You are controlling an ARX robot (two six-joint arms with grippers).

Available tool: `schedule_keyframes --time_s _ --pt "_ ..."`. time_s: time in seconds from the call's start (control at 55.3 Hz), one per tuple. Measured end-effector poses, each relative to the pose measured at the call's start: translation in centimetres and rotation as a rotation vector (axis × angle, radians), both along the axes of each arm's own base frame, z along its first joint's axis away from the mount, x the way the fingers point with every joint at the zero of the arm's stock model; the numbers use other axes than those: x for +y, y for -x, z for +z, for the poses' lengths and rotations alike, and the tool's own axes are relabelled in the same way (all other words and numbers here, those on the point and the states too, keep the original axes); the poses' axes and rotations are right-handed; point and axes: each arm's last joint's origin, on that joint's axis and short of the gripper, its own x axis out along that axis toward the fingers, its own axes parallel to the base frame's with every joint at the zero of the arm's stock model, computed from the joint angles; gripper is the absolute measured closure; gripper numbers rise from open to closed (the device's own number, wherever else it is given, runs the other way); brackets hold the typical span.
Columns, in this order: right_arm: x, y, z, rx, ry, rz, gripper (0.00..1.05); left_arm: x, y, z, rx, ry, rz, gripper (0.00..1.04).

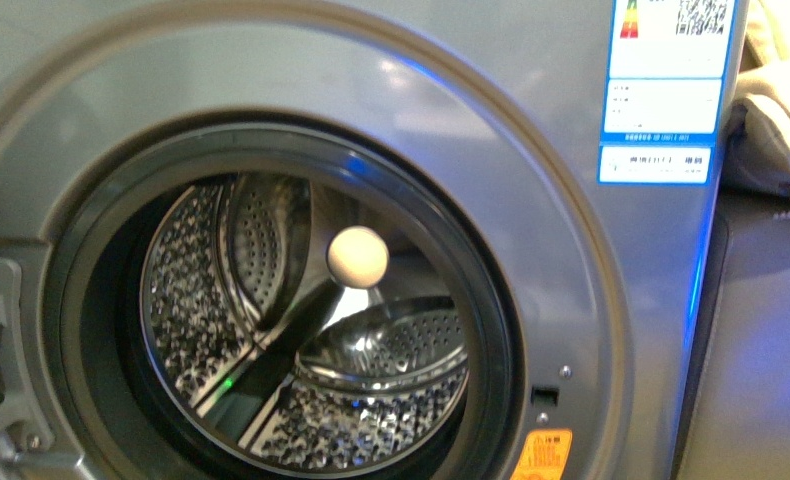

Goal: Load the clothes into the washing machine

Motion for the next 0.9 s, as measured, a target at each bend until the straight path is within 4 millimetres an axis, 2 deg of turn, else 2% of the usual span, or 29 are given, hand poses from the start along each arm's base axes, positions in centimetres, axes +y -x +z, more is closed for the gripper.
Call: schedule_keyframes --time_s 0.108,0.289,0.398,0.524,0.687,0.723,0.795,0.813,0.886,0.904 --pt "-0.8 -0.3 5.1 -0.126 0.040 0.013 0.92 0.0 0.0 0.0 0.000 0.000 0.000 0.07" --pt "-0.1 0.1 13.3 -0.314 0.096 0.074 0.92 0.0 0.0 0.0 0.000 0.000 0.000 0.07" --pt "0.8 0.5 20.3 -0.476 0.163 0.138 0.92 0.0 0.0 0.0 0.000 0.000 0.000 0.07" --pt "1.9 1.0 26.7 -0.618 0.257 0.191 0.92 0.0 0.0 0.0 0.000 0.000 0.000 0.07" --pt "4.2 1.7 35.7 -0.816 0.410 0.272 0.92 0.0 0.0 0.0 0.000 0.000 0.000 0.07" --pt "5.3 2.0 38.6 -0.885 0.460 0.302 0.92 0.0 0.0 0.0 0.000 0.000 0.000 0.07" --pt "7.1 2.6 43.0 -0.993 0.529 0.341 0.92 0.0 0.0 0.0 0.000 0.000 0.000 0.07" --pt "7.4 2.7 43.5 -1.004 0.542 0.348 0.92 0.0 0.0 0.0 0.000 0.000 0.000 0.07" --pt "9.8 3.4 47.7 -1.111 0.602 0.387 0.92 0.0 0.0 0.0 0.000 0.000 0.000 0.07" --pt "10.0 3.4 48.1 -1.123 0.604 0.390 0.92 0.0 0.0 0.0 0.000 0.000 0.000 0.07"
